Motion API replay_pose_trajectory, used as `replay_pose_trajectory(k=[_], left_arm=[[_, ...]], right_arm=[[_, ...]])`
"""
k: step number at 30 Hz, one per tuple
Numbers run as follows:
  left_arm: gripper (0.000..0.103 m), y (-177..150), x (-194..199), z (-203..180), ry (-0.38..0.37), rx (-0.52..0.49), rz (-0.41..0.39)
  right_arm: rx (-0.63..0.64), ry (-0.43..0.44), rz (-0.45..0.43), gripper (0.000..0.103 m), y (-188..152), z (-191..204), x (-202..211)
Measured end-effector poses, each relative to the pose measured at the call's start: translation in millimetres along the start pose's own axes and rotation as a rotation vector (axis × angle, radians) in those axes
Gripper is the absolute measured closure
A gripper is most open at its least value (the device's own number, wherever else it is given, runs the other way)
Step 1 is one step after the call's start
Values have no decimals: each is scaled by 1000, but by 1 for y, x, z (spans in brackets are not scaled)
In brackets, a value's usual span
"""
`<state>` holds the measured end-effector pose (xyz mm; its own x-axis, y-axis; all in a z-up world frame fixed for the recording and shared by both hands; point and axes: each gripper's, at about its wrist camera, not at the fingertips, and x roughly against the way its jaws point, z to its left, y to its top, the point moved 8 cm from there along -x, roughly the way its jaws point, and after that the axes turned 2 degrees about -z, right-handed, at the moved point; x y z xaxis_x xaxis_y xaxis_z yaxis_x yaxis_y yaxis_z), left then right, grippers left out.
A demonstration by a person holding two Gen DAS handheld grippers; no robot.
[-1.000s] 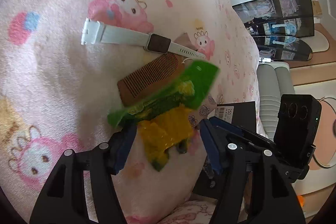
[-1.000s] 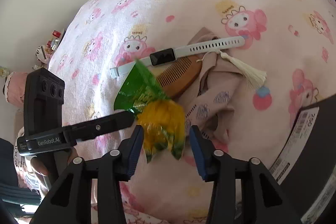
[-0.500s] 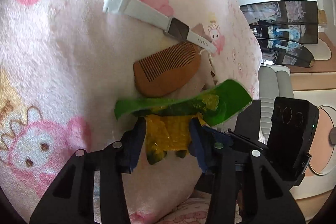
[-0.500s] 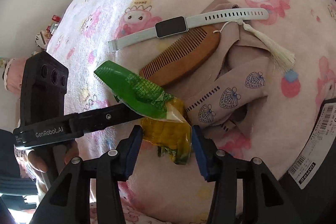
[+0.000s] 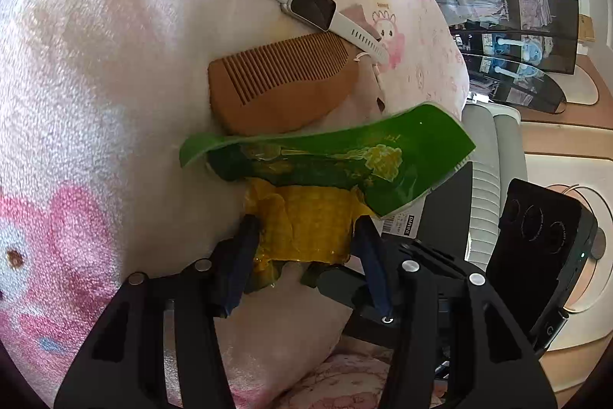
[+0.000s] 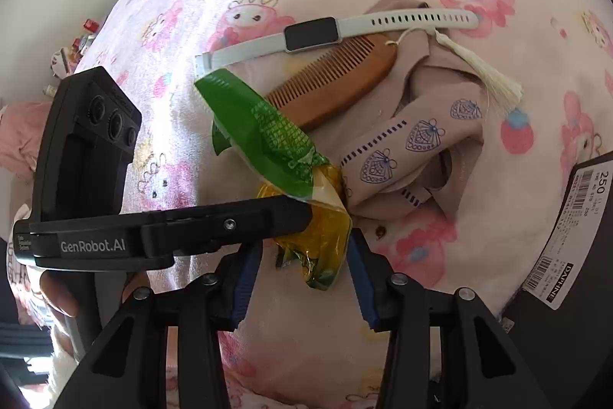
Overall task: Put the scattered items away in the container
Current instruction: 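Grasp the green-and-yellow corn-candy bag with the right gripper, then carry the corn-candy bag into the box with the right gripper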
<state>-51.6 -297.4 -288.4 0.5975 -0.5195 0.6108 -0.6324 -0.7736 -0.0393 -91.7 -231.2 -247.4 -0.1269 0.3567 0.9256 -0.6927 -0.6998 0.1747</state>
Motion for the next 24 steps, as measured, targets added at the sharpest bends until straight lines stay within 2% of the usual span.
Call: replay_pose_trajectory(k=[12, 13, 14, 24], left_arm=[[47, 14, -4, -7, 121, -91, 19], [47, 14, -3, -8, 121, -92, 17], [52, 14, -1, -10, 107, -93, 15], [53, 5, 19, -14, 79, -135, -17]], right_arm=[[-19, -25, 18, 61, -4, -6, -4], [-28, -17, 19, 61, -4, -7, -4], [-33, -6, 15, 61, -4, -8, -3], [-18, 50, -32, 61, -12, 1, 24]])
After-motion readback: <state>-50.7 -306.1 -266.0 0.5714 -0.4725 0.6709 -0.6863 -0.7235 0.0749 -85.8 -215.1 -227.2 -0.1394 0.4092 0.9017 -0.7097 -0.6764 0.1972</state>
